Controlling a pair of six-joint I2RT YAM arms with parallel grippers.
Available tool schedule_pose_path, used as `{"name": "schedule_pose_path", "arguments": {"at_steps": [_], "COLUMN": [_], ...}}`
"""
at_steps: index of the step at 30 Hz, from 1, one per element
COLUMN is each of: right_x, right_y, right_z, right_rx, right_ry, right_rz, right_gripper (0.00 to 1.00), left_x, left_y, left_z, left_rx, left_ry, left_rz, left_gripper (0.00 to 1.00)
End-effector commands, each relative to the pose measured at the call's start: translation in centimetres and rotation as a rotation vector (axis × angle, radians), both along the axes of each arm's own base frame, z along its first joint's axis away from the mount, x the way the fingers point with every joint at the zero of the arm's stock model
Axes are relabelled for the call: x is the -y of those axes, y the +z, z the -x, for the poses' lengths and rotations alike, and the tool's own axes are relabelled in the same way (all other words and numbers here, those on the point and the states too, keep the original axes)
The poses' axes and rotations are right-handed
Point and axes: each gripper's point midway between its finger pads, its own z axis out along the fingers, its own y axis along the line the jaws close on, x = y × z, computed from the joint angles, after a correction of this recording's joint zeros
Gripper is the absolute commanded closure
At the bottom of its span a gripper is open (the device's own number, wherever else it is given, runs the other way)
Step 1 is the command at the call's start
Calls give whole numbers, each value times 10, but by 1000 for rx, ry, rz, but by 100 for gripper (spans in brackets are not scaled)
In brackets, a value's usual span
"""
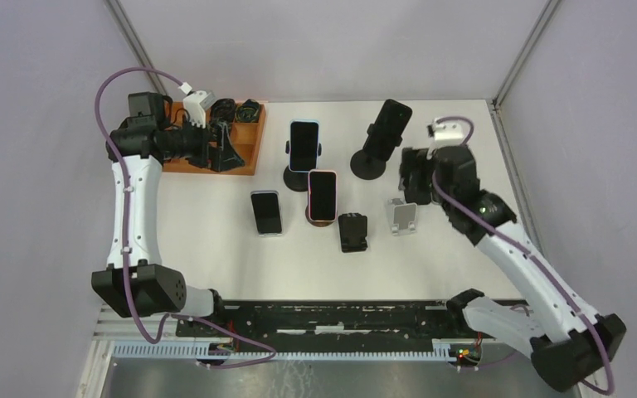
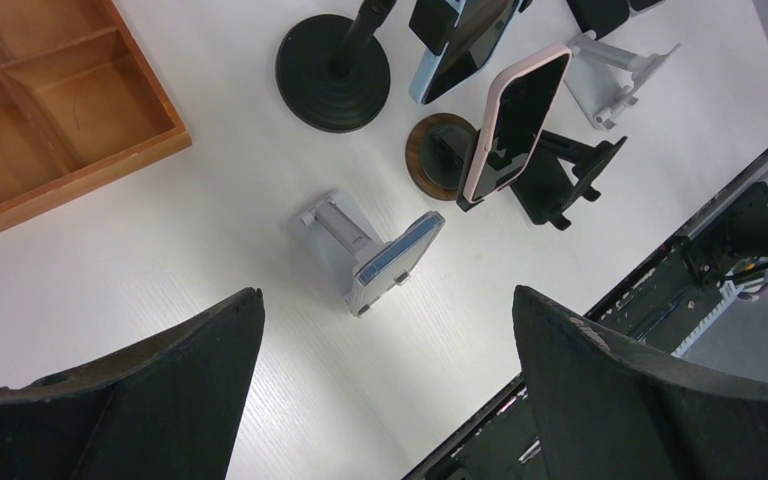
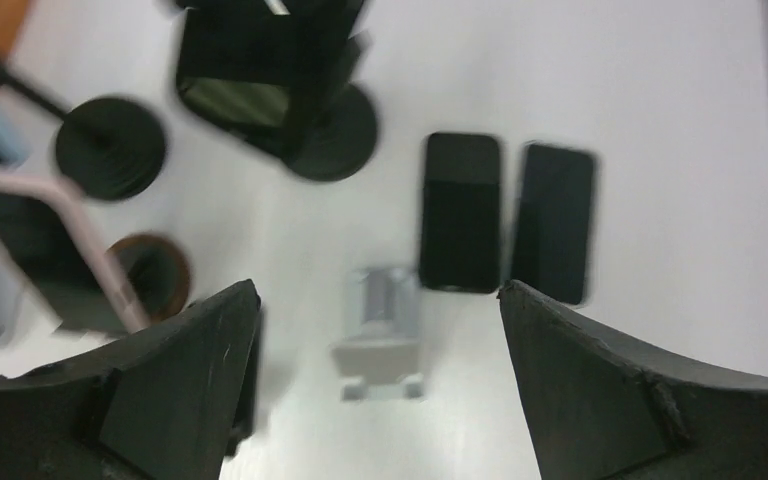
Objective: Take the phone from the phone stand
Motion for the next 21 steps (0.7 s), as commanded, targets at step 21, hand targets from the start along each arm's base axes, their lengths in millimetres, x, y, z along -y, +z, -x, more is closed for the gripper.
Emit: {"name": "schedule_pose_path", "arguments": {"at_steps": [21], "right_x": [-266], "right_y": [-52], "right_z": [55], "right_rx": [-14], "right_ry": [258], "right_rz": [39], "right_gripper": [2], "left_x": [-4], "left_y": [5], "left_z": [18], "left_rx": [23], "left_ry": [-3], "left_rz": [-54], "left_gripper": [0]}}
